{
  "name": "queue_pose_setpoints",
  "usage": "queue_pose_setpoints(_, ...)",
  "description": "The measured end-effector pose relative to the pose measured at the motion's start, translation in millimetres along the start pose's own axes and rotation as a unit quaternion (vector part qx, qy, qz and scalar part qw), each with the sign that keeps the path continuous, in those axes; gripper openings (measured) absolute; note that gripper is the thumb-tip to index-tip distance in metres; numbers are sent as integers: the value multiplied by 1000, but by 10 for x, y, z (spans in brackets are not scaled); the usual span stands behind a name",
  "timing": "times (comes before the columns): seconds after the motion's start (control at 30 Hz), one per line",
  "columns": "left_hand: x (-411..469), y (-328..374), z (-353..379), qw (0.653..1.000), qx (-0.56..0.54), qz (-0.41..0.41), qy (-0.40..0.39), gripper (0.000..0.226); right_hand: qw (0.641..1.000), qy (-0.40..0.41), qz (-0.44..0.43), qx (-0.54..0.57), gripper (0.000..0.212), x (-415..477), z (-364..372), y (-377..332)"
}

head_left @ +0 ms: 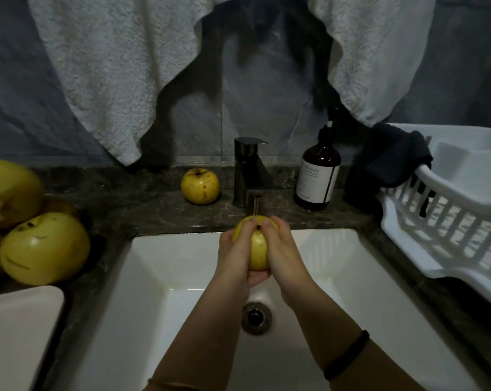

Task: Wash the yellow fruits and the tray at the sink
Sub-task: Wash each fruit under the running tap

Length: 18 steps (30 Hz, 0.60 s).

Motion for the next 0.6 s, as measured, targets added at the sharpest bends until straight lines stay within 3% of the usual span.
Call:
queue_pose_setpoints(0.13,-28,-24,12,999,-24,-13,-22,53,997,14,-66,-29,47,7,12,-20)
queue_pose_setpoints(0.3,17,1,21,999,-38,-10,-19,50,995,25,-76,-54,50,26,-5,-8)
queue_pose_setpoints(0.5,92,-126,39,987,-99,-124,-21,67,994,6,-75,-82,70,1,33,-11)
queue_pose_setpoints(0.6,100,-152,26,986,-91,-136,-7,66,993,8,-58,-98,71,6,32,17)
Point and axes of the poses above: each hand's wrist, its own x-axis towards the middle knuckle, its own z-axis out of the palm, y = z × x, the point moved 5 cm from there along x, towards the middle knuckle, and after that the axes turned 15 degrees about y, right-handed, at the moved point
